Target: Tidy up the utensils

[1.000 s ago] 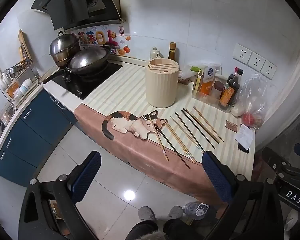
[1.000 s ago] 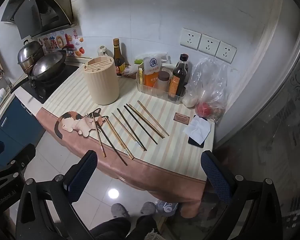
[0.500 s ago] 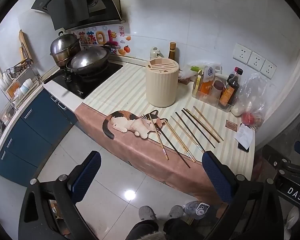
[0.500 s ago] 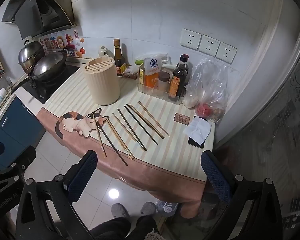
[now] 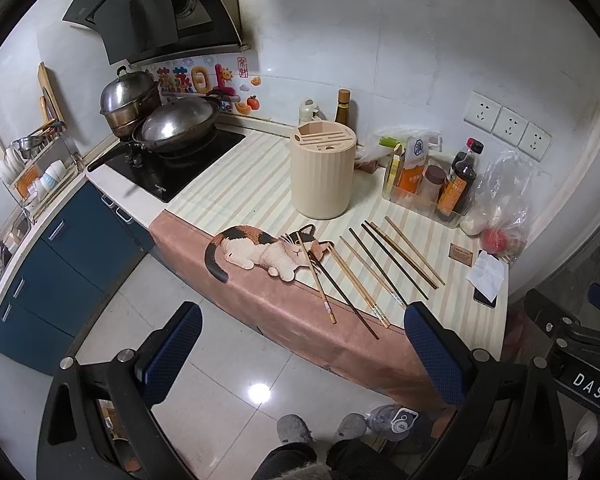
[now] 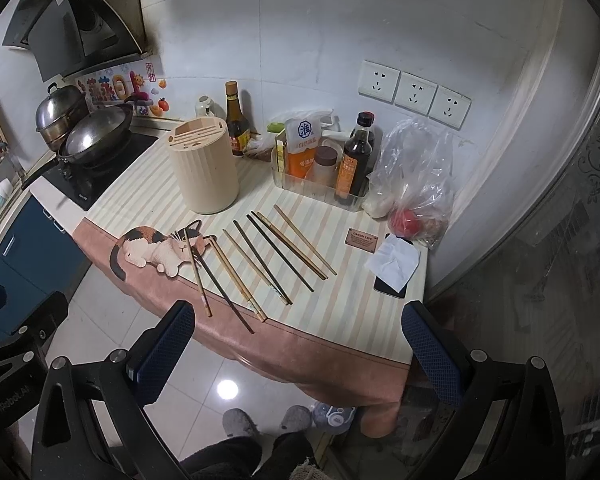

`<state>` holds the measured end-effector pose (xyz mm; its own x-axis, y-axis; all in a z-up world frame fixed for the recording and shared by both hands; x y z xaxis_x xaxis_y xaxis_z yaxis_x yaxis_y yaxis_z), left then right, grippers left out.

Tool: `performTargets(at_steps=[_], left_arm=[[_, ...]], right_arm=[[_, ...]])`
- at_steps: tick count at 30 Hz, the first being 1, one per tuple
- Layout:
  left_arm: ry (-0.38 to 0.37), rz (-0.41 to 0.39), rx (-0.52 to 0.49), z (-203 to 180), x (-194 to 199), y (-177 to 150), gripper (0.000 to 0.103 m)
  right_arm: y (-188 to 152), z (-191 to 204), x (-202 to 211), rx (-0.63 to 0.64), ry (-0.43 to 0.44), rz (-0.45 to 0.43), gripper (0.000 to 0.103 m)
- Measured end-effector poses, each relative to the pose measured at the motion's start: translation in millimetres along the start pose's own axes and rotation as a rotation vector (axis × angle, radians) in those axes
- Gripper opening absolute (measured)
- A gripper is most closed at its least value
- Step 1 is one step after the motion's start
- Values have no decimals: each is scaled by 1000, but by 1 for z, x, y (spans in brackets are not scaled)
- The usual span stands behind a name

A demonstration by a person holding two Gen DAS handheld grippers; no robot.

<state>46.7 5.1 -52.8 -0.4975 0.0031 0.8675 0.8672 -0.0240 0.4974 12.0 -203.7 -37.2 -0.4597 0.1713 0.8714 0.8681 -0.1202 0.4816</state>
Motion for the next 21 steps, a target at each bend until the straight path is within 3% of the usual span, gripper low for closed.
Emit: performTargets(at_steps=[21], left_arm=[[6,-9,0,-5,0,0,103]], right_arm=[[0,-1,2,0,1,-2,103]])
Point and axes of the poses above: each gripper's, at about its wrist camera, not at the fingertips, and x roughly against the way its jaws point, z to its left, y to its top, the point moved 8 cm from there along -x, roughly the way its jaws point, and after that the axes turned 6 degrees about z, right-handed, at the moved point
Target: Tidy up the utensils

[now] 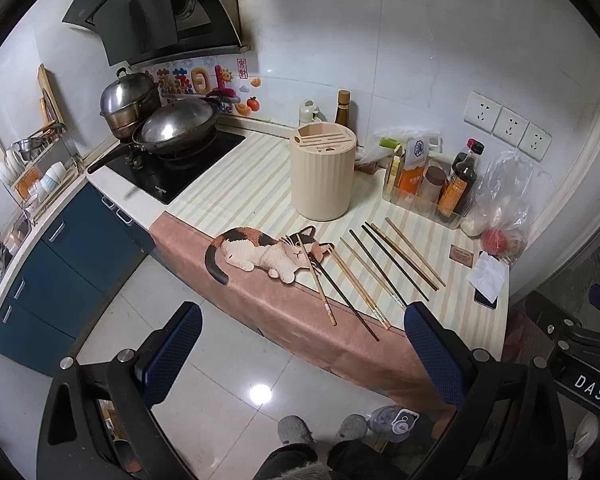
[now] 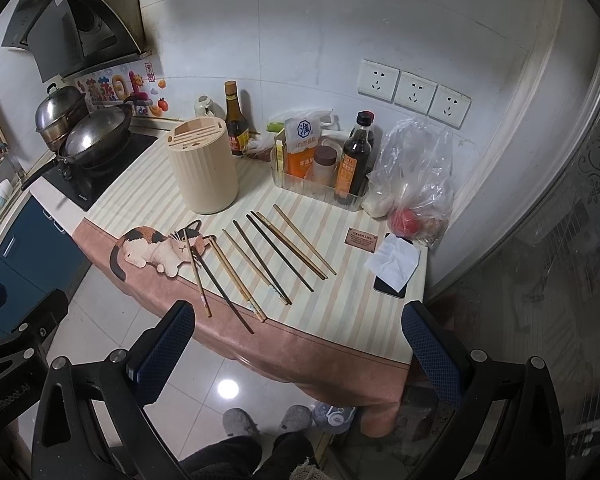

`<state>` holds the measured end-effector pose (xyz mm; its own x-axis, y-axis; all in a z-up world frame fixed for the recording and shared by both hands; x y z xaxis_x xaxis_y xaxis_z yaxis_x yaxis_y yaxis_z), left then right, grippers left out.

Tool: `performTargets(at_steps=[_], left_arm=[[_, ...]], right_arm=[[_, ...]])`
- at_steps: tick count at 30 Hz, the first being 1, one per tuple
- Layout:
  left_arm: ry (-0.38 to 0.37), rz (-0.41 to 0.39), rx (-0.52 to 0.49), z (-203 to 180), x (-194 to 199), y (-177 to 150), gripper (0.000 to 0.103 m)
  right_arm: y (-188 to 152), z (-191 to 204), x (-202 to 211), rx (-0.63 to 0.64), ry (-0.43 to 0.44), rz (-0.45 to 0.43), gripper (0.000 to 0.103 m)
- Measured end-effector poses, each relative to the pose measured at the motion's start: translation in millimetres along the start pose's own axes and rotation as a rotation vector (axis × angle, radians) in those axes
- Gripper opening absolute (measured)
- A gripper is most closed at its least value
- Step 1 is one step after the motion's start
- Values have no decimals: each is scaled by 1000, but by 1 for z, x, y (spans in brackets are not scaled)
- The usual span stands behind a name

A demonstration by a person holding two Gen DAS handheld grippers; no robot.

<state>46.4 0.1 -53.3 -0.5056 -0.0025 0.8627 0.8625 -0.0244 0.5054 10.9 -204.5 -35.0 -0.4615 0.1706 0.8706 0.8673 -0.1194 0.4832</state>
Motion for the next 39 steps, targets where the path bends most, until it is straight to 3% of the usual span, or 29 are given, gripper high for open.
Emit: performTargets(at_steps=[39], left_arm=[[-2,4,11,4,-1,5,103]], right_arm=[[4,-2,4,-7,6,-8,103]])
Point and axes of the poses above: each gripper's, at about its wrist camera, not at the fingertips, and x roughly against the way its jaws point, z to its left, y to its top, the point moved 8 cm from there along -x, roughly the way its jaws point, and after that the axes turned 6 degrees about z, right-handed, at the moved point
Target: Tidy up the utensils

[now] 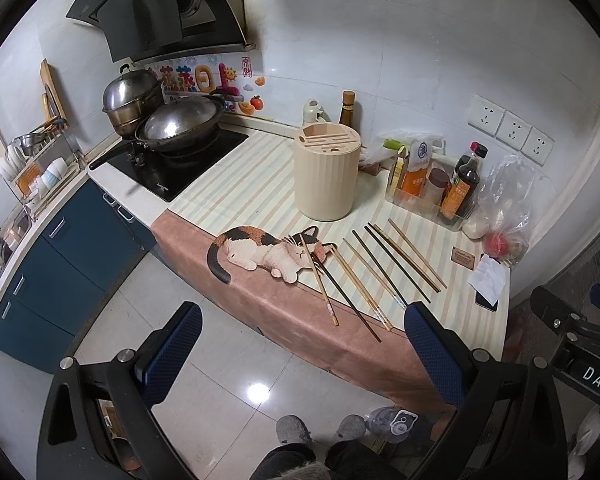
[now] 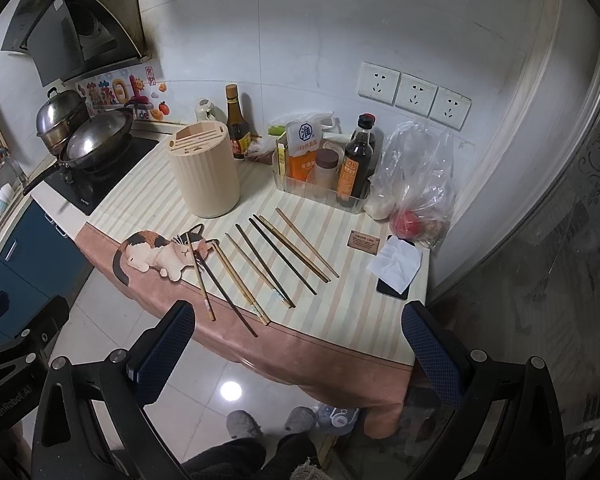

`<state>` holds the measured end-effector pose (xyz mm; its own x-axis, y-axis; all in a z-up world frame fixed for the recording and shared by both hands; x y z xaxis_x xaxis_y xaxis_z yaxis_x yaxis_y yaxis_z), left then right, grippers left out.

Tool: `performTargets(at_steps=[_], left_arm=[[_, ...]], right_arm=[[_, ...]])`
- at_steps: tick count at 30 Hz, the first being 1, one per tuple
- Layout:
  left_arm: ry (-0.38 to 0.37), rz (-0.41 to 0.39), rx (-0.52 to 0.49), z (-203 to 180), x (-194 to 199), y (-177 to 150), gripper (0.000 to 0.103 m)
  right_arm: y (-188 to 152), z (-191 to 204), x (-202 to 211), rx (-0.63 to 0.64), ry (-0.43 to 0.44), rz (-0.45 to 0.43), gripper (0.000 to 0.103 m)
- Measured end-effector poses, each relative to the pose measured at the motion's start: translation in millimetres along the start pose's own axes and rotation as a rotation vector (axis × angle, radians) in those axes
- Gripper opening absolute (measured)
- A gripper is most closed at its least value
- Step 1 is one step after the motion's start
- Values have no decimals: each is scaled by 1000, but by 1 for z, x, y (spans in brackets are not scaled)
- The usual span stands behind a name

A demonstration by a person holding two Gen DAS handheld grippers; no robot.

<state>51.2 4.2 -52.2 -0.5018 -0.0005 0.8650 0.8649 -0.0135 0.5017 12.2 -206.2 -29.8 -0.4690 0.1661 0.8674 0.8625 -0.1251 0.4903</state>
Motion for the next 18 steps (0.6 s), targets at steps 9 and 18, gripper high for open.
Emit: performTargets(at_steps=[9,18], left_arm=[[86,-93,12,27,-26,29,103],[83,55,2,44,-141,47,103]], right_arm=[[13,16,-28,-70,58,-10,103],[35,10,-126,-131,67,43,103]])
Point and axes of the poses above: each gripper's, at about its wrist camera, not at the fingertips, and x roughly against the way its jaws point, z to its left, y to its top, the point moved 8 cm from there along -x, roughly the way its jaws point, and after that the axes turned 6 degrees about z, right-handed, at the moved point
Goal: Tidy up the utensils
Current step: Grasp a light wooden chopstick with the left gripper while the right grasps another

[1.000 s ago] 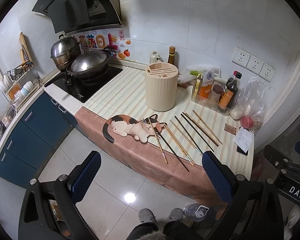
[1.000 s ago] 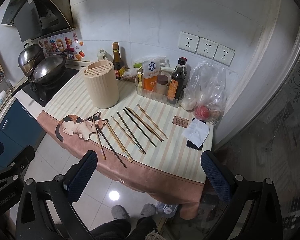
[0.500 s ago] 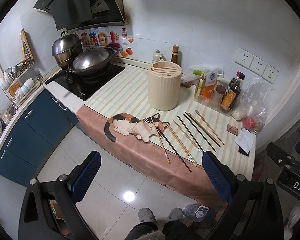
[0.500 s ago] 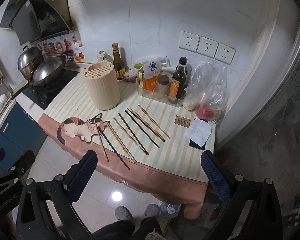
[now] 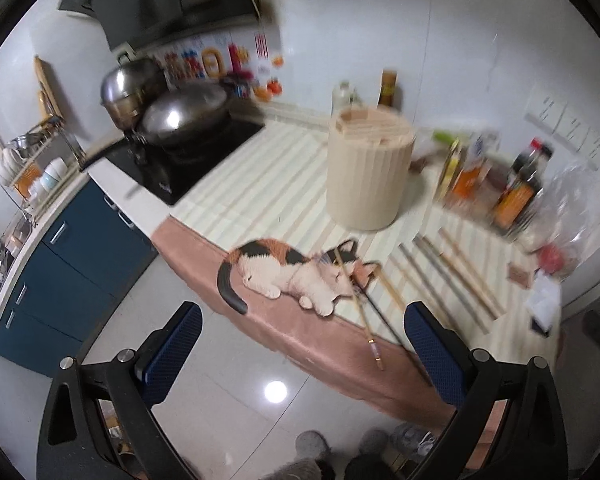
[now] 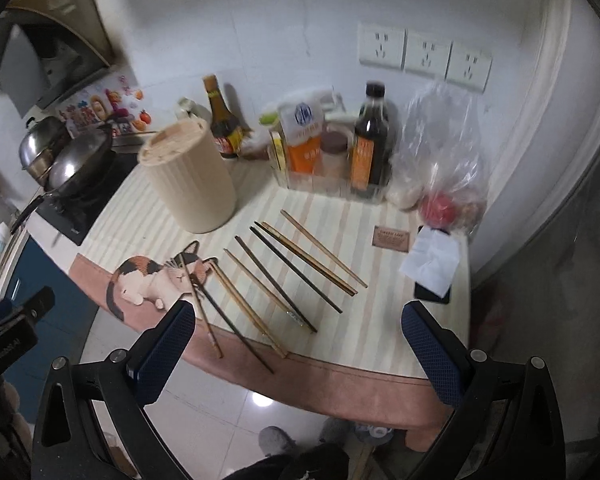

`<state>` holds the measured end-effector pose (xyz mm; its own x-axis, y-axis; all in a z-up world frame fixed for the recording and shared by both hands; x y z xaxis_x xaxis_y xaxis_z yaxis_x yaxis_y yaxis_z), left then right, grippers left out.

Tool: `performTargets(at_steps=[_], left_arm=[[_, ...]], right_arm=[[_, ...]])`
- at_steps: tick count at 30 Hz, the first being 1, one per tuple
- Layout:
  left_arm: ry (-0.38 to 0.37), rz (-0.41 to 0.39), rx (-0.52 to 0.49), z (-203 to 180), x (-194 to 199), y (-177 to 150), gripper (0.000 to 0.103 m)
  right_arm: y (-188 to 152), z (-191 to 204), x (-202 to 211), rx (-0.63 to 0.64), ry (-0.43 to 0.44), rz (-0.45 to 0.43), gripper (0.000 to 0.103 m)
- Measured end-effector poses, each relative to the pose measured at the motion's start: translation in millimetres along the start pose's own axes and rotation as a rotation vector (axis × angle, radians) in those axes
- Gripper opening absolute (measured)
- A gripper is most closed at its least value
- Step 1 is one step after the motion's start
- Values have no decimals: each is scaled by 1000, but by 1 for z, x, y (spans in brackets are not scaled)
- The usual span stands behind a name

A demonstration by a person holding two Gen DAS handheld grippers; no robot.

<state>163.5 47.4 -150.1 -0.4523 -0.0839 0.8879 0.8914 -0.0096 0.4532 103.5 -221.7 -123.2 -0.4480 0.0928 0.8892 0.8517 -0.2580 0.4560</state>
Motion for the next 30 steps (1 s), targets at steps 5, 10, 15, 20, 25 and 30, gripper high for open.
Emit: performTargets(at_steps=[5,10,15,20,25,30], left_arm=[[-7,163,20,-8,-78,-6,103],[-37,325,61,-31,-156,-21,91],[-46,450,116,-53,-212,-38,69],[-33,533,157,-71,-247,-53,43],[12,520,182,-74,-252,-53,35],[8,516,214,-74,-259,-47,3]], right_arm=[[9,-7,-72,35,-23,121,57],[18,-7,-147,110,20,245,50],[31,-11,-216,186,31,344,50],[47,-15,-266,233,36,401,46],[72,-15,-309,279,28,423,39],[91,-4,-347,324,48,474,38]])
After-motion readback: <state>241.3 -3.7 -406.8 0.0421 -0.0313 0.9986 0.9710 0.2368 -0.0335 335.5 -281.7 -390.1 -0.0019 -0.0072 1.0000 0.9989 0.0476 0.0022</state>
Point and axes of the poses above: each gripper's, at about its wrist camera, not at the fingertips, and x roughly against the way its jaws point, z to its left, y to its top, the point moved 8 cm from there along -x, roughly the way its jaws point, and after that the axes turned 6 degrees about z, right-handed, at the moved point
